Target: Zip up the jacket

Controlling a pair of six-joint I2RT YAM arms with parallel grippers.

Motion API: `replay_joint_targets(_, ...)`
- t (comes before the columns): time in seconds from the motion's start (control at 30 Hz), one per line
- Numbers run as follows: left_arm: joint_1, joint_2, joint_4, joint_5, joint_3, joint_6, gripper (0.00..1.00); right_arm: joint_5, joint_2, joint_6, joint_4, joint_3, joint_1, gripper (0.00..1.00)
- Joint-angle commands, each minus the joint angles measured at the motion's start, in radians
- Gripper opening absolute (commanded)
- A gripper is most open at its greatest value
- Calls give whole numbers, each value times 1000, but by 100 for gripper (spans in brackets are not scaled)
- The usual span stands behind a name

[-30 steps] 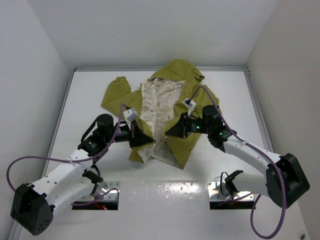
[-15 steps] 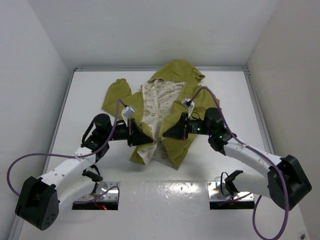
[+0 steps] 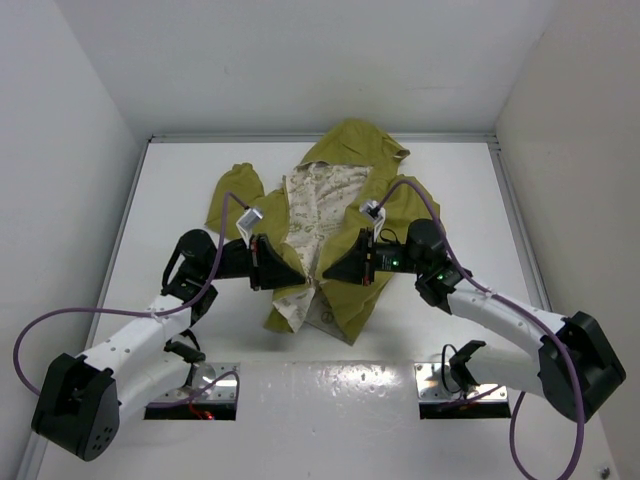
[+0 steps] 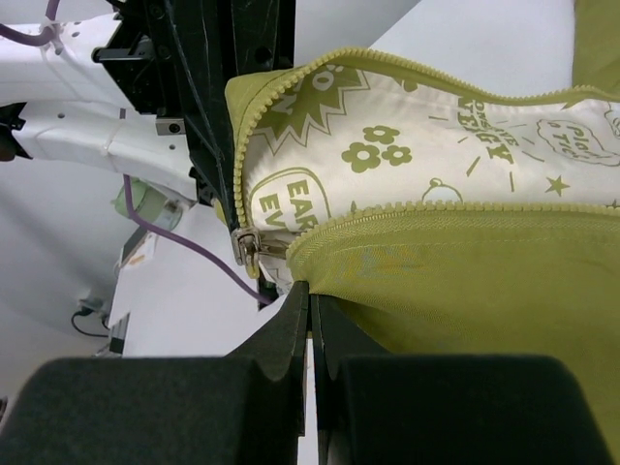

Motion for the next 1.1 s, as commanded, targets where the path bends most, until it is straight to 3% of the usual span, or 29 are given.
replay_joint_targets(0.0, 9, -12, 47, 43, 18, -15, 0, -9, -12, -23, 100, 41, 5, 0)
replay_joint_targets(0.5, 18, 19, 37, 52, 27, -5, 0, -32, -24, -30, 111, 56, 11, 0)
replay_joint_targets(1.07, 18, 28, 28, 52, 36, 4, 0, -31, -15, -109, 14, 55, 43, 0)
